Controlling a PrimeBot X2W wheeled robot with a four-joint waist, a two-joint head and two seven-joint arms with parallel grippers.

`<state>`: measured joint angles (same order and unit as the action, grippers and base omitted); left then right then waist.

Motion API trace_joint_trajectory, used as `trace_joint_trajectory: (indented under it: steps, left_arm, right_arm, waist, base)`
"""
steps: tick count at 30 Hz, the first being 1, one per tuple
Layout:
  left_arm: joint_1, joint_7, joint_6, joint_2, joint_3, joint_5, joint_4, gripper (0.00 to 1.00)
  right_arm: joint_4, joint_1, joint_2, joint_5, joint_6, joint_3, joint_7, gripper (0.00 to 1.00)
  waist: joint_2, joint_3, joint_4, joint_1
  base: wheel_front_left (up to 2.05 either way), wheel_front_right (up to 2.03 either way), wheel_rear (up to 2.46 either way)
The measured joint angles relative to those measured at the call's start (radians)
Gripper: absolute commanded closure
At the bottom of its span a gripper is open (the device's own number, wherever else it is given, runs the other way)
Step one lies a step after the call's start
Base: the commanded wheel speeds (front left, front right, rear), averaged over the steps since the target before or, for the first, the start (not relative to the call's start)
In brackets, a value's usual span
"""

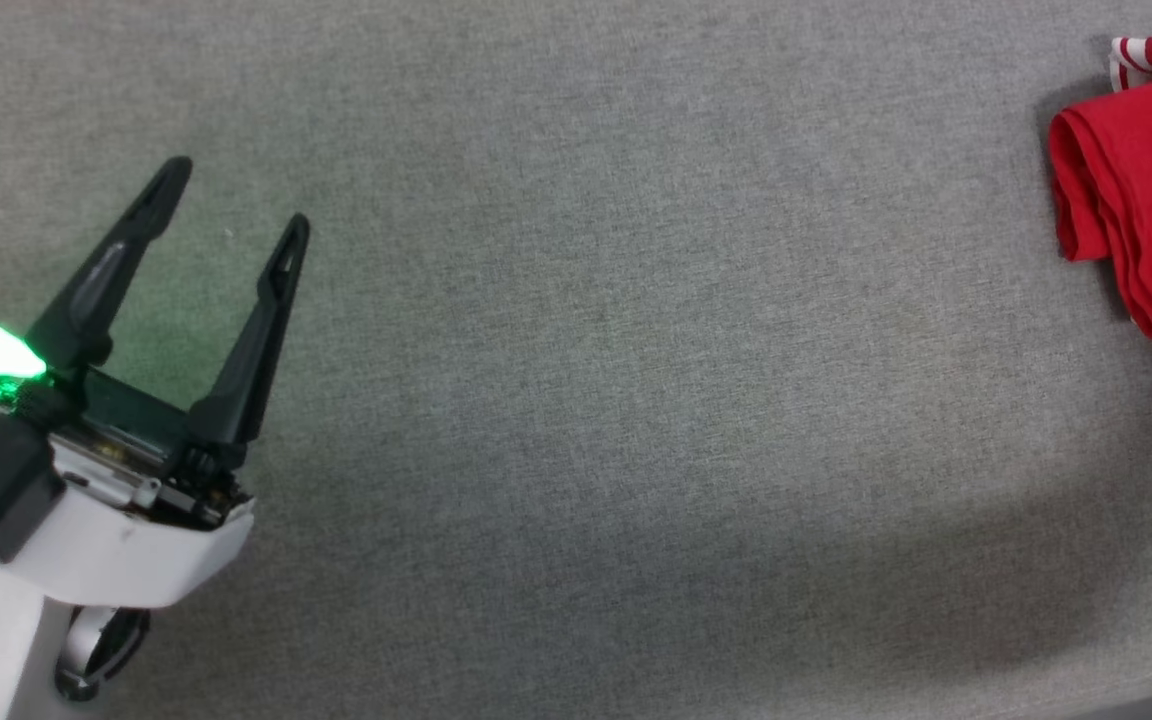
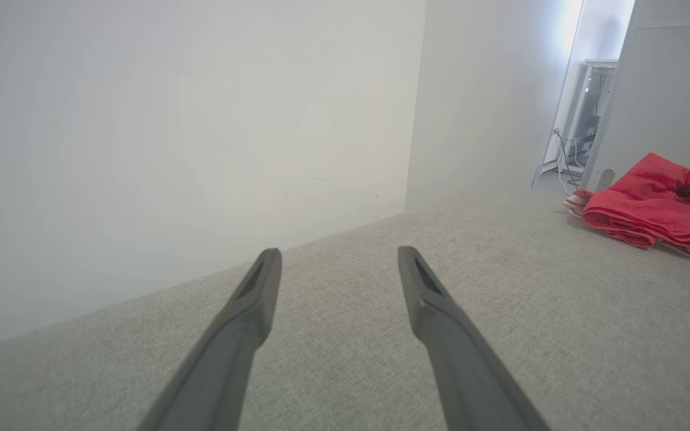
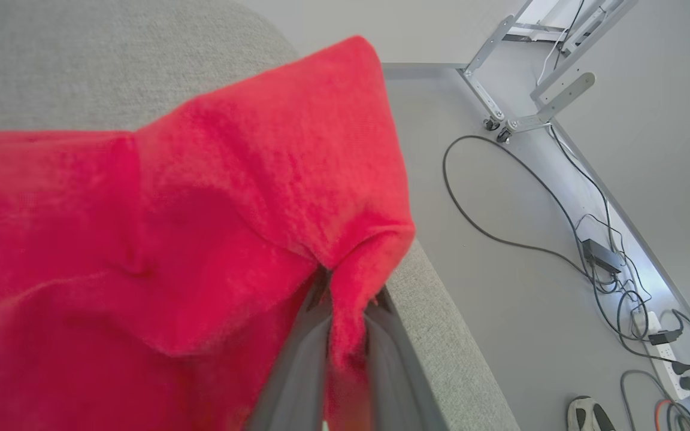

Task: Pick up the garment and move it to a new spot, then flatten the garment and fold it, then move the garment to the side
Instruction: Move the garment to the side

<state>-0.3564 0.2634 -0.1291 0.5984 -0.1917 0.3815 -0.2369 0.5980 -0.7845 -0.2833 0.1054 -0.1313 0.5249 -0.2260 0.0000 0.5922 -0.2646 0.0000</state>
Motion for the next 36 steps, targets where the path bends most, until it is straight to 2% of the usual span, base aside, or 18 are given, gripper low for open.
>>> trace_joint_trajectory:
  steps: [6,7,8,9,10,11,20,24,27,31,36]
  left_arm:
    - [0.006,0.000,0.000,0.001,0.009,-0.005,-0.008,0.00]
    - [0.007,0.000,0.000,-0.003,0.008,-0.005,-0.008,0.00]
    - [0.009,0.000,0.000,-0.008,0.009,-0.006,-0.008,0.00]
    - [0.011,0.000,0.000,-0.012,0.013,-0.006,-0.007,0.00]
    - [0.014,0.000,0.000,-0.015,0.020,-0.006,-0.007,0.00]
    - [0.018,0.000,0.000,-0.017,0.025,-0.006,-0.004,0.00]
    - [0.044,0.000,0.000,-0.081,0.023,-0.001,0.049,0.00]
    - [0.069,0.000,0.000,-0.133,0.031,0.000,0.093,0.00]
    - [0.099,0.000,0.000,-0.173,0.044,0.000,0.134,0.00]
    - [0.147,0.000,0.000,-0.222,0.070,-0.005,0.197,0.00]
    - [0.208,0.000,0.000,-0.274,0.114,-0.017,0.262,0.00]
  right_arm:
    - [0.097,-0.040,-0.001,0.058,0.000,0.037,0.063,1.00]
    - [0.110,-0.042,-0.004,0.058,0.000,0.039,0.077,0.95]
    - [0.121,-0.043,-0.007,0.057,0.000,0.039,0.095,0.70]
    - [0.132,-0.044,-0.011,0.058,0.000,0.039,0.110,0.53]
    - [0.145,-0.045,-0.016,0.058,0.000,0.038,0.120,0.17]
    - [0.159,-0.048,-0.019,0.058,0.000,0.037,0.128,0.00]
    - [0.221,-0.049,-0.074,0.056,0.000,-0.006,0.187,0.00]
    - [0.231,-0.049,-0.079,0.025,0.000,-0.089,0.199,0.00]
    - [0.235,-0.039,-0.076,0.008,0.000,-0.201,0.213,0.00]
    - [0.228,0.012,-0.029,-0.042,0.000,-0.319,0.232,0.00]
    - [0.169,0.078,0.032,-0.120,0.000,-0.404,0.254,0.00]
  waist:
    - [0.0001,0.002,0.003,0.0000]
    - [0.0000,0.000,0.005,0.0000]
    - [0.0000,-0.004,0.009,0.0000]
    - [0.0000,-0.007,0.011,0.0000]
    - [0.0001,-0.011,0.013,0.0000]
    - [0.0000,-0.015,0.014,0.0000]
    - [0.0000,-0.073,0.027,0.0000]
    - [0.0000,-0.117,0.046,0.0000]
    - [0.0000,-0.155,0.064,0.0000]
    - [0.0000,-0.209,0.096,0.0000]
    - [0.0000,-0.273,0.145,0.0000]
  base:
    - [0.00,0.00,0.00]
    - [0.00,0.00,0.00]
    - [0.00,0.00,0.00]
    - [0.00,0.00,0.00]
    - [0.00,0.00,0.00]
    - [0.00,0.00,0.00]
    - [0.00,0.00,0.00]
    - [0.00,0.00,0.00]
    - [0.00,0.00,0.00]
    - [0.00,0.00,0.00]
    - [0.00,0.00,0.00]
